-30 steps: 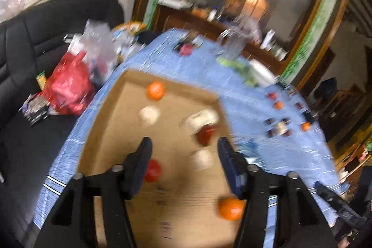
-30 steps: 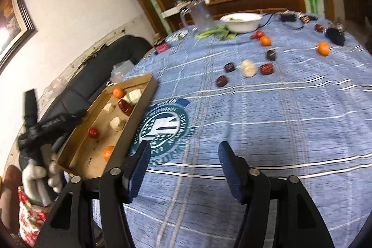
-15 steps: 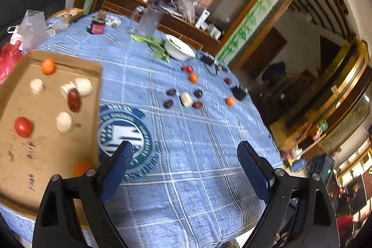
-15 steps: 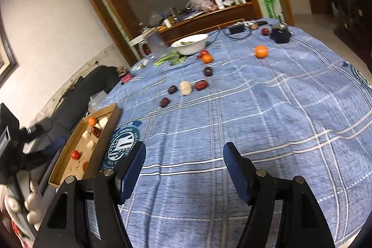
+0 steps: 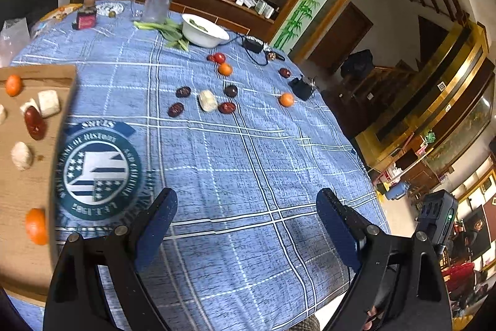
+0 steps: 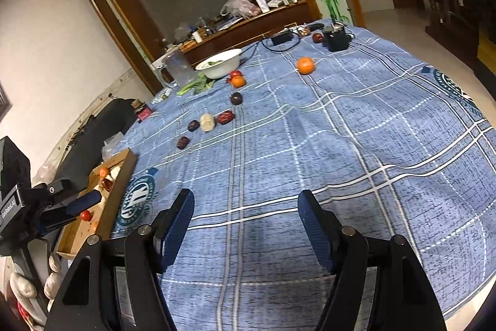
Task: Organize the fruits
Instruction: 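Move both open tools back over the food pile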
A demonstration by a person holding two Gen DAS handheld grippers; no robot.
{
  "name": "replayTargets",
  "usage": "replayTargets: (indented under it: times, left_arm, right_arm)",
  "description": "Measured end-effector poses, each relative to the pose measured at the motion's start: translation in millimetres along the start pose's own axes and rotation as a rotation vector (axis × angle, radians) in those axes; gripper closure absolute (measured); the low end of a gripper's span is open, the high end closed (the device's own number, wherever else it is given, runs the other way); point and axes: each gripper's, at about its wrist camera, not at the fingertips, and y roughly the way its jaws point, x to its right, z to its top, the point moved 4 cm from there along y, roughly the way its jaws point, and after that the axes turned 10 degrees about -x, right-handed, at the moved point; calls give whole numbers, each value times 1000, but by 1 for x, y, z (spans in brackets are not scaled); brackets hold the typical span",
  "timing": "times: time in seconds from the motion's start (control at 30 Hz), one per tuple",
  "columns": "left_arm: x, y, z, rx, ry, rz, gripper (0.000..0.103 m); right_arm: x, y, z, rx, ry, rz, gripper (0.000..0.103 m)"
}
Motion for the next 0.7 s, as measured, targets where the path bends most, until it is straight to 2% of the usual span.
replayTargets:
  times: [0.17, 0.4, 0.53, 0.7]
  left_arm:
    - [-14, -5, 2, 2, -49, 21, 12]
    - [-68, -51, 12, 132, -165, 145, 12]
    - [-99, -47, 13, 128, -238, 139, 12]
    - [-113, -34, 17, 92, -245, 150, 12]
  right_arm:
    - [8, 13, 5, -26, 18, 3, 30]
    - [5, 29, 38, -58, 3, 37, 30]
    - [-9, 53, 65, -117, -63, 8, 30]
    - [-32, 87, 94, -158, -146, -14, 30]
